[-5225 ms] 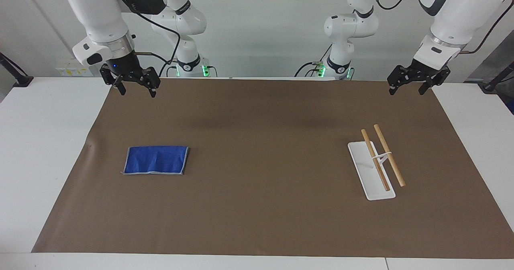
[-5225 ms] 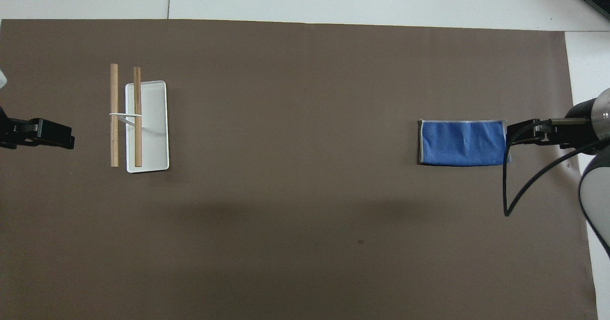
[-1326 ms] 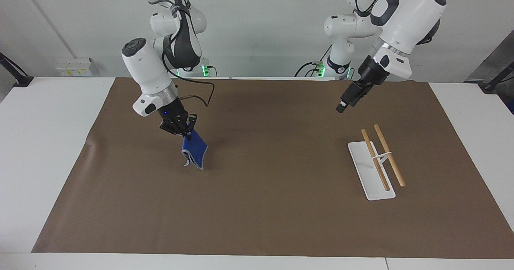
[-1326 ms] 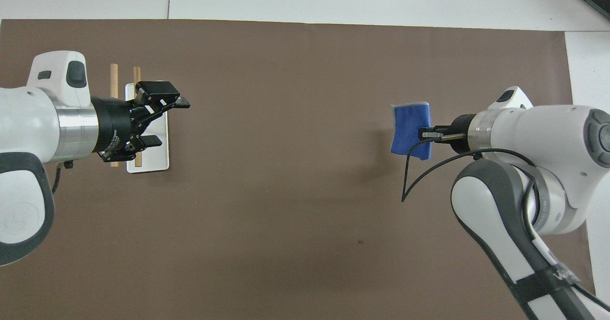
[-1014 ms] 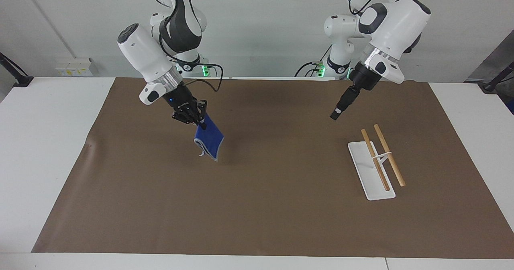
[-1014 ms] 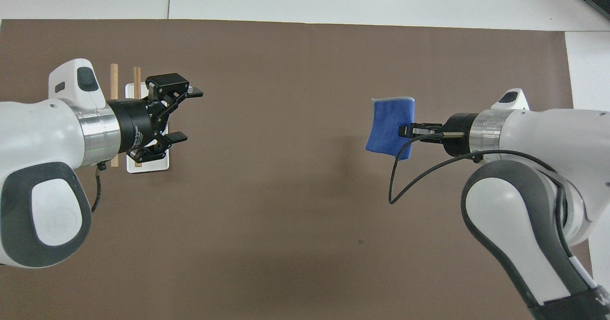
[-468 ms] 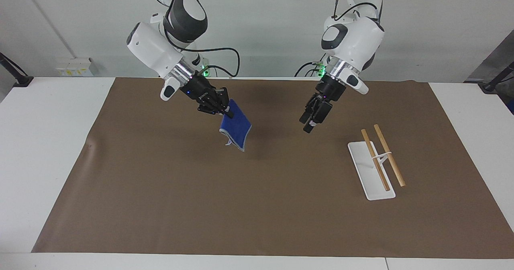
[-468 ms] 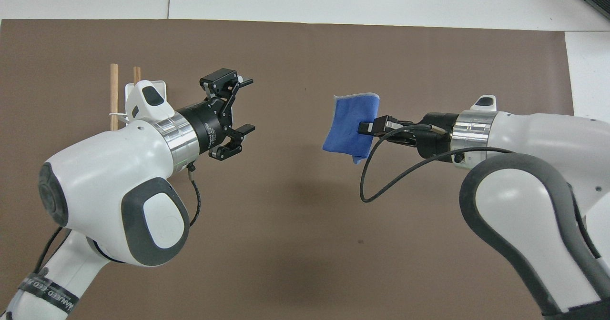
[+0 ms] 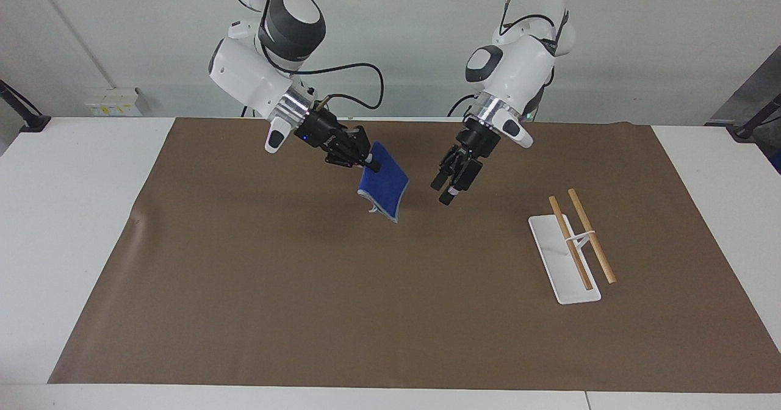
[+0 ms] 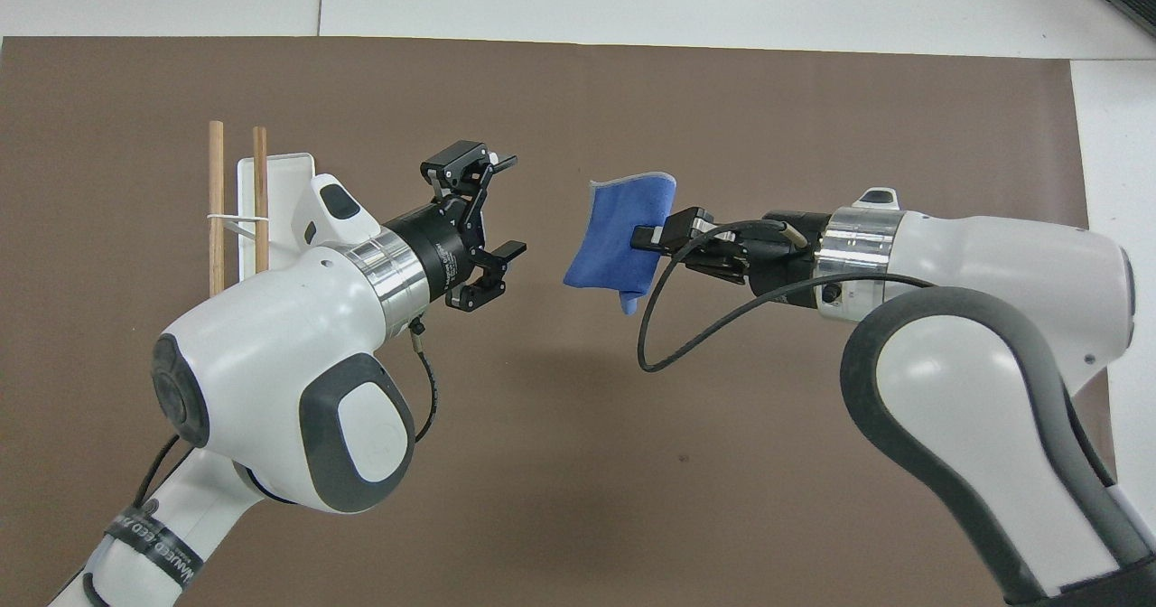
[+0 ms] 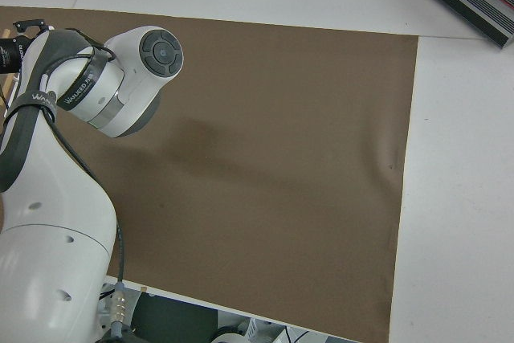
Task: Right arm passes towel to left arm to hang
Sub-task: 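Carry the towel toward the left gripper while the left gripper approaches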
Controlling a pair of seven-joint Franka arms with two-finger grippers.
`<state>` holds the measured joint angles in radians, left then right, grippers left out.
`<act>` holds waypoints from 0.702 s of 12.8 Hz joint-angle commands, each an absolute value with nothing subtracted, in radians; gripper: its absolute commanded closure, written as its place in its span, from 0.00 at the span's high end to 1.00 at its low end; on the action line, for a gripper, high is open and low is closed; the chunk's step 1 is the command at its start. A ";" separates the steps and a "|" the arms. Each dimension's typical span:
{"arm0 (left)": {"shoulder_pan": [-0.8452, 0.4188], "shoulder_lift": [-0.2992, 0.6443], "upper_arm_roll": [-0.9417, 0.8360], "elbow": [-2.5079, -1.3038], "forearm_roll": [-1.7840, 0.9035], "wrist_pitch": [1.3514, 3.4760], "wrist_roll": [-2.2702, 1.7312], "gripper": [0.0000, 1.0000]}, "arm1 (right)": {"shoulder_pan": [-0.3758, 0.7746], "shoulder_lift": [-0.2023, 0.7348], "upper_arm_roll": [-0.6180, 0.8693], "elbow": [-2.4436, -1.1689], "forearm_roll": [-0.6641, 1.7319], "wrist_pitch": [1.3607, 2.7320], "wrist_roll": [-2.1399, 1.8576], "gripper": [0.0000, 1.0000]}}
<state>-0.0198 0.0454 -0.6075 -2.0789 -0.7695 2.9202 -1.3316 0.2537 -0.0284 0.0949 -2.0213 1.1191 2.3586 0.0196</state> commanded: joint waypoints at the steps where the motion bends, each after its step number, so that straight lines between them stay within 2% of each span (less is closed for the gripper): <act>1: -0.029 0.049 -0.618 -2.092 -0.790 2.954 -1.359 1.00 | 0.319 0.005 0.098 -1.985 1.196 2.447 0.110 0.00; 6: -0.029 0.034 -0.635 -2.140 -0.790 2.945 -1.396 1.00 | 0.314 0.069 0.098 -1.856 1.203 2.448 0.242 0.00; 9: -0.026 0.032 -0.635 -2.145 -0.790 2.945 -1.391 1.00 | 0.311 0.074 0.098 -1.845 1.193 2.447 0.255 0.00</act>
<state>-0.0205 0.0496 -0.6367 -2.1228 -0.7701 2.9265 -1.3855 0.3196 0.0534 0.0920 -1.8738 1.1777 2.4443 0.2444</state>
